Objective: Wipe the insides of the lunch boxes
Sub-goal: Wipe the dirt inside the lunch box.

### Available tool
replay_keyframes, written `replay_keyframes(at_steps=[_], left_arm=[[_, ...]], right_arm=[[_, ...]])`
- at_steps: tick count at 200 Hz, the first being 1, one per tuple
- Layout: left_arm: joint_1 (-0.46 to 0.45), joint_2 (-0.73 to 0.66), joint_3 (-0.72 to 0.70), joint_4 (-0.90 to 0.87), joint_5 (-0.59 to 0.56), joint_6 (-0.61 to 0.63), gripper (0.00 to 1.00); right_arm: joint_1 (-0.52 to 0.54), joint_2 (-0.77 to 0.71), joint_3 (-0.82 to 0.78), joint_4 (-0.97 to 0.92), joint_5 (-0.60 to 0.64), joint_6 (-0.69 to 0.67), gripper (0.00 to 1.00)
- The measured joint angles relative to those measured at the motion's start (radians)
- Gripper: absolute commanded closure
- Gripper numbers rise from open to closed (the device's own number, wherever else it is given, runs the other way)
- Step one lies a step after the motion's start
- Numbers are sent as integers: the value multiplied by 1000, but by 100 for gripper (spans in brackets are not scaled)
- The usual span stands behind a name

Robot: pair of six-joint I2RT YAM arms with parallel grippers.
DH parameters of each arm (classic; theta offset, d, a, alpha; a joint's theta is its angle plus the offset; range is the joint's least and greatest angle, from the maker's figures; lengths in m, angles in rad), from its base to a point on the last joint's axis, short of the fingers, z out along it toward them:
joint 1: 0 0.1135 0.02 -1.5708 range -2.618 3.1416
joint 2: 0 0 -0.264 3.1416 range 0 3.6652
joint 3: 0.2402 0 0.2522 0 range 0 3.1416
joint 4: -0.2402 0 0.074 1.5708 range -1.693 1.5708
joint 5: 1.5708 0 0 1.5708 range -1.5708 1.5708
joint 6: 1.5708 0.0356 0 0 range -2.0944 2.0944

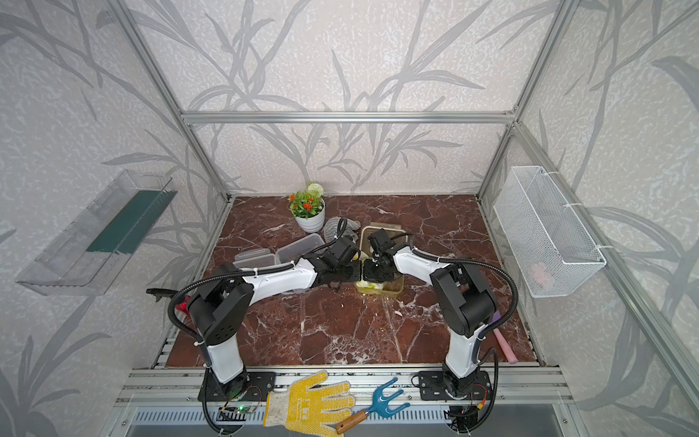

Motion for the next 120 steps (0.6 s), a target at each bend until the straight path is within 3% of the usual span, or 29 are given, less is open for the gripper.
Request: replay_keyframes(at_steps=[29,68,120], left_arm=[[0,0,2,-5,-3,0,95],[6,0,15,-36,-12,8,94],[6,0,30,-77,-23,31,94]], right_arm=[[-1,0,3,-13,-11,-29,100],[8,9,13,-103,-9,-169,100],[51,8,67,-320,282,-344,100]])
